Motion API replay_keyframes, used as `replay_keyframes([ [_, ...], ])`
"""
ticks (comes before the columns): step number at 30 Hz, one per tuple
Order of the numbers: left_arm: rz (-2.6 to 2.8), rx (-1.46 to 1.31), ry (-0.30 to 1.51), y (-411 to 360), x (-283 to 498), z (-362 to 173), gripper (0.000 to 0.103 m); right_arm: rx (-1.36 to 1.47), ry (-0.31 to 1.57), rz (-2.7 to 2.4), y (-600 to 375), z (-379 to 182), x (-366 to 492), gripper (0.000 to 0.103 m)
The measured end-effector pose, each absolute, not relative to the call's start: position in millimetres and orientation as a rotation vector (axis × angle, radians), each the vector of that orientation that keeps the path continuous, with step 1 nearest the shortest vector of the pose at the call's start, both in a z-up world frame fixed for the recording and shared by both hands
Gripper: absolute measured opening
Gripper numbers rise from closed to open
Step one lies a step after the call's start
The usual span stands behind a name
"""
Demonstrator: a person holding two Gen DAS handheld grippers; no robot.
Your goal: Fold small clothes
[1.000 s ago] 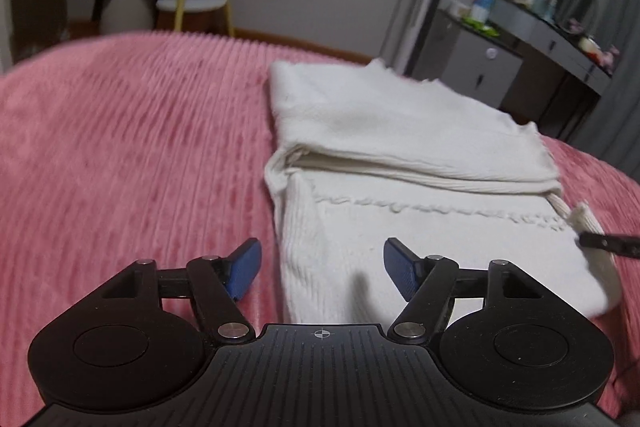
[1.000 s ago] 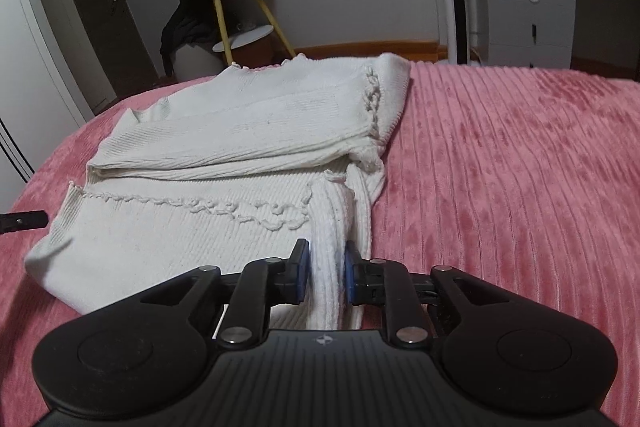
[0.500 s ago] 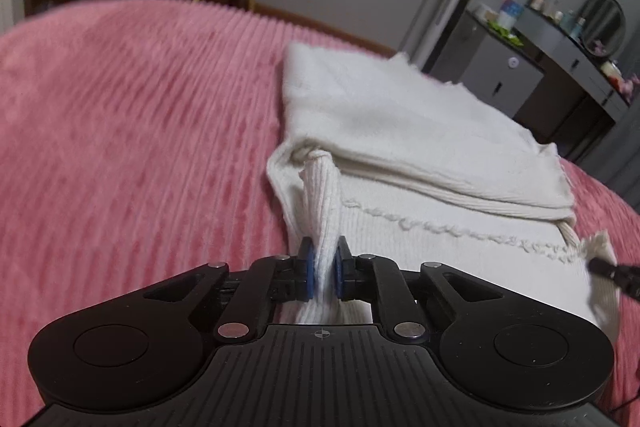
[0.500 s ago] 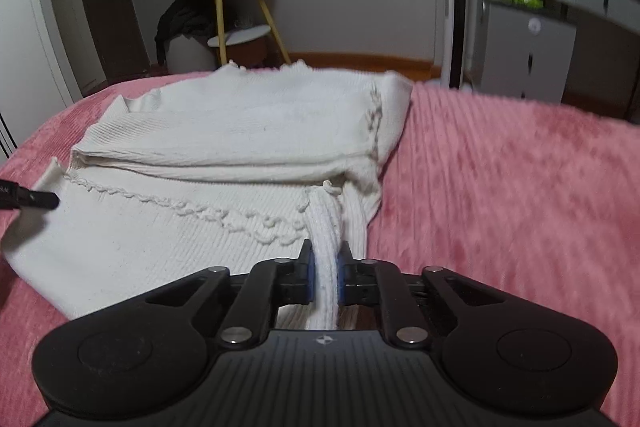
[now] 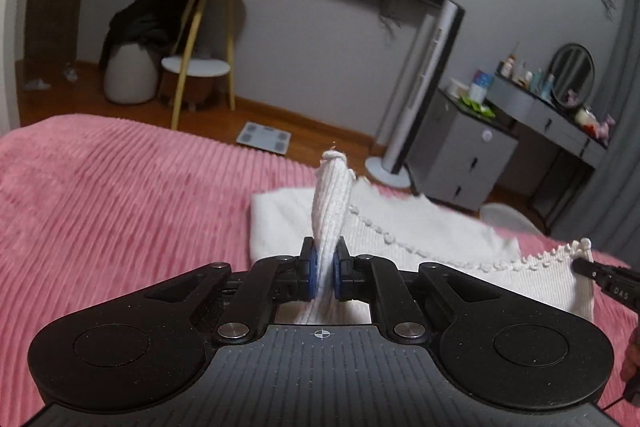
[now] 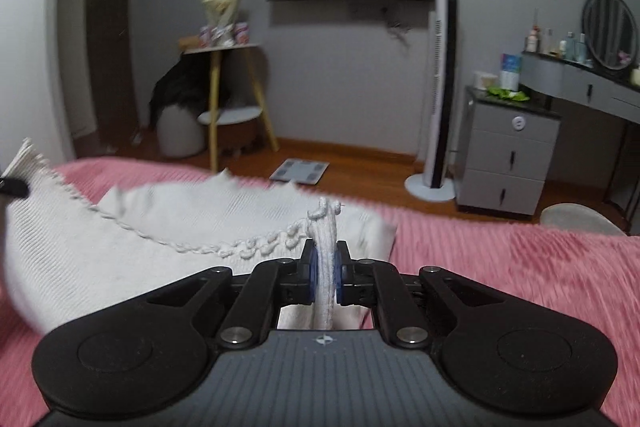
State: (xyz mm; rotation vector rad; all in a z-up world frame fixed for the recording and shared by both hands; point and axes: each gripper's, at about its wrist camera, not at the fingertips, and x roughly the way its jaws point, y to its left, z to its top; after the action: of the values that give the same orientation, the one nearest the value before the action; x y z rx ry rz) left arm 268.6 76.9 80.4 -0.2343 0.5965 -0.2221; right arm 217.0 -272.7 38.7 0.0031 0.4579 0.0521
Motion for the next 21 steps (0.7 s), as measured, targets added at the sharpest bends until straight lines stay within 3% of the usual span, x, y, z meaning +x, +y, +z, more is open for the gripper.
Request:
replay_keyframes([
  [9,-0.172,-0.212,0.746,66,329,17,0.010,0.104,0.603,0.038,-291,-2,294,0.009],
  [12,-0.187,-0.199,0.776,65,333,2,0.014,0.099,0.637,0.064,-291,-15,298,0.016],
  [14,-0.204,-0.200,0.793,65,335,-3,0.024,0.079,0.657,0.076,-290,-21,300,0.022],
  [16,-0.254,-0.207,0.784,63,333,-2,0.048,0.056,0.679,0.079,-287,-24,301,0.026],
  [18,-0.261,-0.160,0.769,57,332,-2,0.044,0.044,0.673,0.083,-283,-25,301,0.027],
  [20,-0.250,-0.093,0.781,50,333,-5,0.026,0.018,0.663,0.077,-278,-27,301,0.023],
  [21,-0.235,-0.075,0.789,49,334,-6,0.013,0.002,0.666,0.066,-275,-26,301,0.012],
])
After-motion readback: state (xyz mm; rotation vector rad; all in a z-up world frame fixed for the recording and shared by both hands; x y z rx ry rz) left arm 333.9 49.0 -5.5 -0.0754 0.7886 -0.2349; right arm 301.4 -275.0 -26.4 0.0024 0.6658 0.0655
